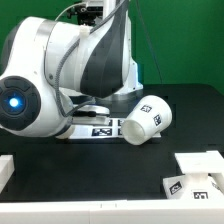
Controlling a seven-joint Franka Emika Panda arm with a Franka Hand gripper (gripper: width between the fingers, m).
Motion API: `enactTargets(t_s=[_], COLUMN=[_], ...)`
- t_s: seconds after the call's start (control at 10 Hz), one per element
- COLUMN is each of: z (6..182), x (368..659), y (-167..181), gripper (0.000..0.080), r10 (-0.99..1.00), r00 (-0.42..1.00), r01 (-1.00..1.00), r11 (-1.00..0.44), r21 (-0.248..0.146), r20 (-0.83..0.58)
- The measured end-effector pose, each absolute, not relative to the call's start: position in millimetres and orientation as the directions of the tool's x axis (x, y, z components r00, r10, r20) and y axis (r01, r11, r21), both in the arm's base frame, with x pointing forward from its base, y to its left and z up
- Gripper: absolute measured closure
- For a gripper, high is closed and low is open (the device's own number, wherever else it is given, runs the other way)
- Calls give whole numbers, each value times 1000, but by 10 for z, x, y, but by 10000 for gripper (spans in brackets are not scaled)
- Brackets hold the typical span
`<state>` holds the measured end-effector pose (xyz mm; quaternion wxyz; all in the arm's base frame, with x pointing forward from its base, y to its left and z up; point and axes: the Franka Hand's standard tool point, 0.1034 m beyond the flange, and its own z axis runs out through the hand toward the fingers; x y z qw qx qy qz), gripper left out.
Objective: Assemble lamp
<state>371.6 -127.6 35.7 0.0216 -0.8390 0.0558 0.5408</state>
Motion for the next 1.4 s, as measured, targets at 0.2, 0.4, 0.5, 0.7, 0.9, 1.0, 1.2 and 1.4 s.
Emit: enactTargets(t_s=[0.2, 0.4, 0.5, 0.7, 0.9, 1.0, 1.2, 1.4], z=[252, 194, 190, 190, 190, 190, 190, 429], x=[3556, 3453, 3445, 3445, 3445, 3445, 3445, 3560], y=[-1292, -1247, -1239, -1240, -1240, -1240, -1240, -1158], gripper=[101, 101, 101, 101, 229, 229, 229, 229], r10=[-65, -63, -62, -61, -61, -61, -61, -44], r00=[384, 372, 369, 369, 369, 369, 369, 354], r01=[-117, -113, -111, -111, -111, -111, -111, -119], r11=[-993, -993, -994, -994, -994, -994, -994, -993], r21=[21, 22, 22, 22, 22, 22, 22, 2], r20=[-921, -926, -927, -927, -927, -927, -927, -934])
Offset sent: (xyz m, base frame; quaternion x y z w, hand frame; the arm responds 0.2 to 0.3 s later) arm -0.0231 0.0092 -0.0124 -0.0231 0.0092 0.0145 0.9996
